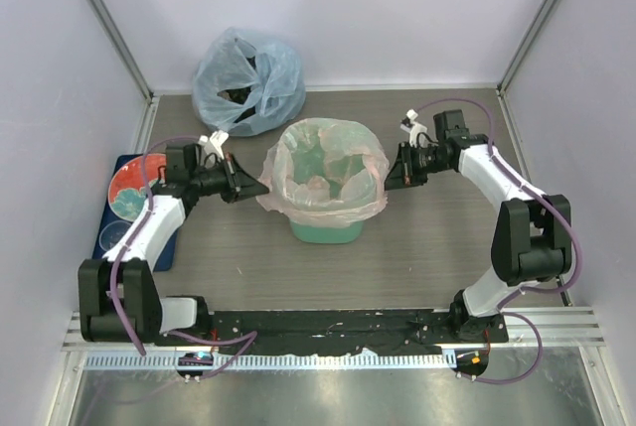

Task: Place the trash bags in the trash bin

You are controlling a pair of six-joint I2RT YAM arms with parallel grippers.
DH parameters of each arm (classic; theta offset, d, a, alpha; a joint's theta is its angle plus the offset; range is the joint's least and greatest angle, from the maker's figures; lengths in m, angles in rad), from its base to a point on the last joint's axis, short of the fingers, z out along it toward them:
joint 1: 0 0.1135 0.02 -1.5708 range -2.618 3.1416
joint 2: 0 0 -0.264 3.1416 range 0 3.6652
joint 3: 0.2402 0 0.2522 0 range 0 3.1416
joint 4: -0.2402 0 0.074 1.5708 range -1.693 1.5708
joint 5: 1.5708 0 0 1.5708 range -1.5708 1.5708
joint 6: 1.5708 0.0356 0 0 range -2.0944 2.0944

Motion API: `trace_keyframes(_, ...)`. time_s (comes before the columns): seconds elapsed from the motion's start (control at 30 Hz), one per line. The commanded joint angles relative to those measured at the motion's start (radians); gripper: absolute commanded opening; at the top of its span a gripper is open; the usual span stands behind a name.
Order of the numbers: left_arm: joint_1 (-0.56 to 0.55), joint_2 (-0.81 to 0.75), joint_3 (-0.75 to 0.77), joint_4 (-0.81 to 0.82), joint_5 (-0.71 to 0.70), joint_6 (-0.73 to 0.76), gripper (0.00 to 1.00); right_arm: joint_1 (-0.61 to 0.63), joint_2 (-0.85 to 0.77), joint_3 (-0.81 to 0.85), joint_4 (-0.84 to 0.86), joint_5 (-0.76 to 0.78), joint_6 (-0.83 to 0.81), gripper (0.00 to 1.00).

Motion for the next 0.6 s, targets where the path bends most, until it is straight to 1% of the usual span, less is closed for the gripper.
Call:
trace_keyframes(0.0,0.002,0.089,-0.042,-0.063,-0.069,0.188,0.00,0.006,0.012,-0.057,0.143,0.026,0.026,0.01)
trace_keyframes(0.07,0.004,0.135,-0.059,-0.054,-0.114,0.225,0.00,0.005,0.026,-0.102,0.192,0.046,0.028,0.01)
trace_keyframes(0.2,0.005,0.229,-0.063,-0.029,-0.175,0.247,0.00,0.006,0.078,-0.146,0.240,0.107,0.012,0.01)
trace_keyframes(0.23,0.007,0.246,-0.059,-0.028,-0.209,0.249,0.00,0.006,0.101,-0.149,0.252,0.147,0.008,0.01)
trace_keyframes(0.3,0.015,0.287,-0.054,-0.035,-0.241,0.253,0.00,0.006,0.129,-0.158,0.263,0.186,-0.018,0.01)
trace_keyframes(0.33,0.019,0.299,-0.050,-0.052,-0.257,0.258,0.00,0.005,0.144,-0.157,0.266,0.231,-0.021,0.01)
trace_keyframes(0.4,0.018,0.327,-0.045,-0.086,-0.304,0.276,0.00,0.006,0.186,-0.152,0.264,0.261,-0.034,0.01)
trace_keyframes(0.43,0.047,0.332,-0.042,-0.097,-0.324,0.282,0.00,0.006,0.196,-0.152,0.264,0.296,-0.034,0.01)
trace_keyframes(0.5,0.050,0.342,-0.039,-0.115,-0.370,0.294,0.00,0.005,0.207,-0.152,0.266,0.315,-0.064,0.01)
trace_keyframes(0.57,0.055,0.342,-0.031,-0.115,-0.367,0.304,0.00,0.005,0.191,-0.157,0.261,0.293,-0.080,0.01)
